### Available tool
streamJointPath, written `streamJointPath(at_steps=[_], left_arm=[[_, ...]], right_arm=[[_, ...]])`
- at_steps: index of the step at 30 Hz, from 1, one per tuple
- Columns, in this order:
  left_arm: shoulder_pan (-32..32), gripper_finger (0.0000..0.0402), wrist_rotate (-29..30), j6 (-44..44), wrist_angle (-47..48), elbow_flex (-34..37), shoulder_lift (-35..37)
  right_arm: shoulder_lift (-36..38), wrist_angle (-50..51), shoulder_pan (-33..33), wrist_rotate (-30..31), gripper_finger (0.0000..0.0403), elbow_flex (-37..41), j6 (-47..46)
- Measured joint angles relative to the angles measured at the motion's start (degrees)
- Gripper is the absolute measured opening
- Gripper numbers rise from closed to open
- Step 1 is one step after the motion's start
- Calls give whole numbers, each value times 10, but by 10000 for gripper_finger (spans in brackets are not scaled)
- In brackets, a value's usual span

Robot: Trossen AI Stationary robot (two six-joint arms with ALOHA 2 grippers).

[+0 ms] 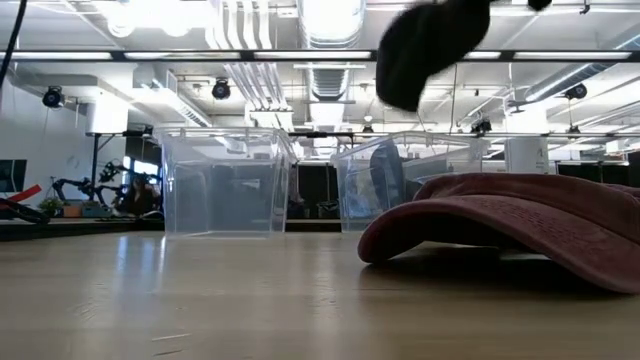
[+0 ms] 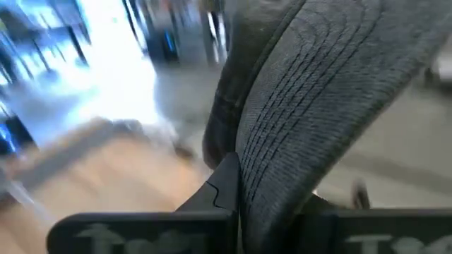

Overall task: Pick & Place hat
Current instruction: Put the black cap into the right transparent bin

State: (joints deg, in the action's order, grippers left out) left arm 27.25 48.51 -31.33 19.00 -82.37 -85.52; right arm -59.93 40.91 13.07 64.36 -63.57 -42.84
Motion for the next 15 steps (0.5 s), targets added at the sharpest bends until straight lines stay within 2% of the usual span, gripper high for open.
streamJointPath(at_steps=[3,6,11,13,15], left_arm=[[-18,133,-21,-80,29,10,-1],[-41,133,-82,-155,55,27,-1],[-76,133,-232,-202,54,70,-1],[-85,133,-263,-217,55,94,-2],[-90,133,-267,-226,45,119,-3]], right_arm=[[-29,137,-106,-157,13,-9,-101],[-60,148,-186,-271,13,5,-77],[-107,41,-242,-383,13,16,12],[-131,37,-265,-412,13,6,24],[-157,37,-289,-439,13,-1,40]])
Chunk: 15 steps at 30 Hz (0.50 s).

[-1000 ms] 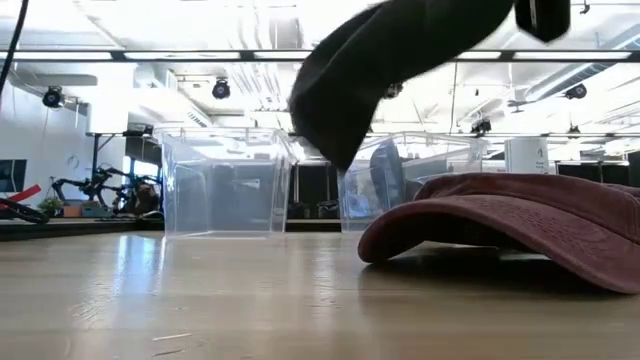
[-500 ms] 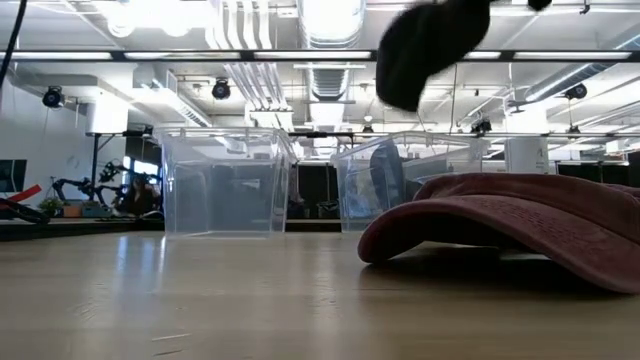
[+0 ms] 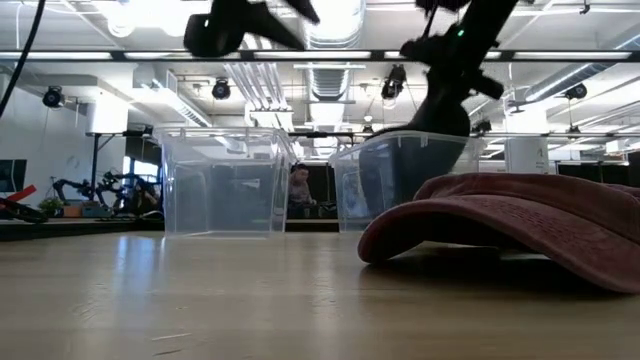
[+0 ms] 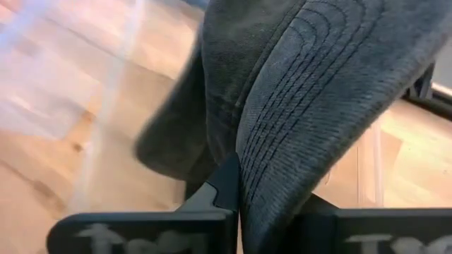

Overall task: Pick & Place hat
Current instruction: Put the black cap into the right transparent bin

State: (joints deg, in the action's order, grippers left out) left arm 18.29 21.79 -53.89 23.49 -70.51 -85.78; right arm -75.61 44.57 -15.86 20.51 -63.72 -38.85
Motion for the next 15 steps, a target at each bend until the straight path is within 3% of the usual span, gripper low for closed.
streamJointPath(at_steps=[4,8,15], left_arm=[[-7,133,1,-5,-59,55,0],[-7,133,-1,-20,-143,101,0],[9,133,-25,-61,-168,140,0]], right_arm=[[-56,-3,-34,-45,33,-8,26],[-86,-11,-38,-62,89,-30,37],[-52,-10,28,-15,210,-72,72]])
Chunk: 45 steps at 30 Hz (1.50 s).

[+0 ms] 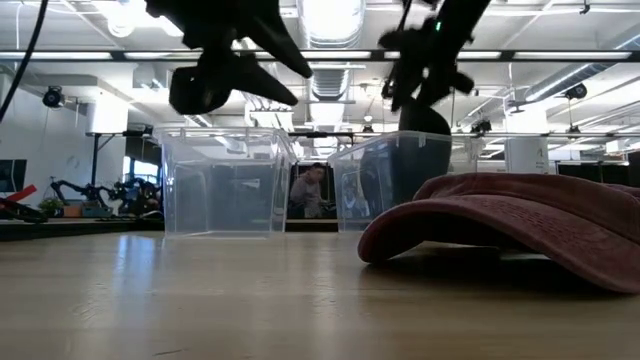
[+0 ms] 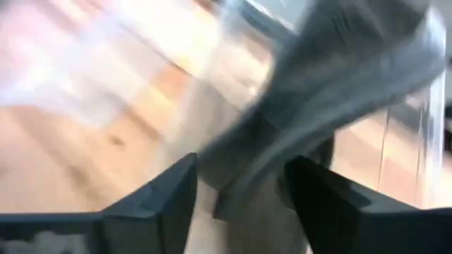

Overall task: Pick & Place hat
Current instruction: Put the black cap into the right transparent bin, then put the red cap into the left transparent bin

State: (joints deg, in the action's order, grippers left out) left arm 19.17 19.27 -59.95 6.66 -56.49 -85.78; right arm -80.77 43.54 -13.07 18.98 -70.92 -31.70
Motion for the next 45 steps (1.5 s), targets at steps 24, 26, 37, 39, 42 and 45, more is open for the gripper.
streamJointPath(at_steps=[24,26,37,39,42,45], left_arm=[[94,133,-108,-227,-262,28,-202],[94,133,-109,-229,-264,19,-216],[89,133,-37,-266,-261,-5,-270],[88,133,-11,-271,-257,-5,-266],[86,133,49,-262,-234,-2,-253],[87,133,114,-268,-188,0,-226]], right_arm=[[-74,-146,443,-225,239,167,-400],[-102,-178,439,-223,238,165,-392],[-241,-275,395,-224,237,71,-289],[-257,-278,381,-226,237,46,-270],[-257,-275,368,-231,237,13,-237],[-226,-247,367,-231,237,-3,-222]])
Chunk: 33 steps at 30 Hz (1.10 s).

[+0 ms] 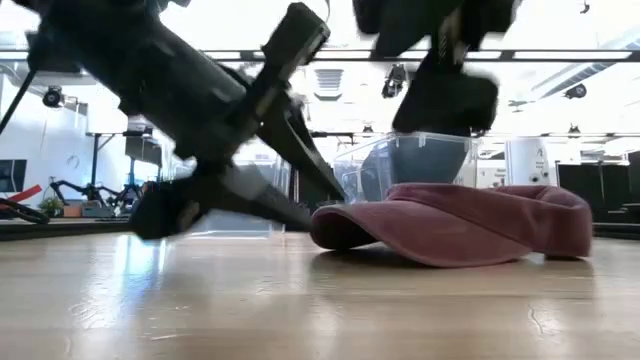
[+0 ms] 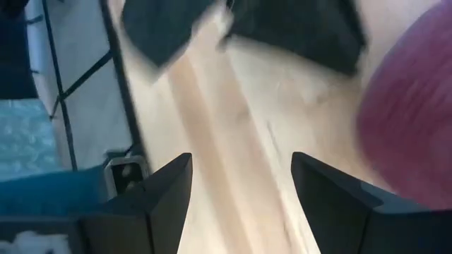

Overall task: Pick & Place hat
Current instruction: Put the red cap into the left transparent bin

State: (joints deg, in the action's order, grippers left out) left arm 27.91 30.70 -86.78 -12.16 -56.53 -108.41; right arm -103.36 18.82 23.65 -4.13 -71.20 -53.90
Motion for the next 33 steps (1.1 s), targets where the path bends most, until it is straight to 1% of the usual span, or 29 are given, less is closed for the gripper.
streamJointPath(at_steps=[2,4,6,8,11,13,16,18,22,25,30,33], left_arm=[[8,133,41,-17,46,0,24],[16,133,73,-40,97,0,41],[22,133,97,-66,141,1,54],[23,133,116,-102,155,3,59],[25,133,138,-167,162,8,55],[23,133,145,-206,160,12,48],[18,133,143,-242,150,15,35],[15,133,143,-246,131,17,25],[11,133,136,-239,67,19,12],[7,133,135,-232,50,24,10],[-8,133,124,-232,51,38,9],[-19,133,114,-226,23,51,9]], right_arm=[[25,51,2,12,237,-8,0],[46,134,6,49,237,-8,-12],[67,197,5,87,237,3,-48],[83,235,-4,112,237,27,-94],[100,208,-17,157,237,79,-155],[103,170,-32,165,237,114,-181],[98,90,-56,138,237,167,-181],[95,13,-65,118,237,196,-177],[94,-89,-72,91,237,238,-191],[94,-115,-73,87,237,252,-197],[94,-119,-72,84,237,255,-197],[93,-122,-74,84,237,249,-197]])
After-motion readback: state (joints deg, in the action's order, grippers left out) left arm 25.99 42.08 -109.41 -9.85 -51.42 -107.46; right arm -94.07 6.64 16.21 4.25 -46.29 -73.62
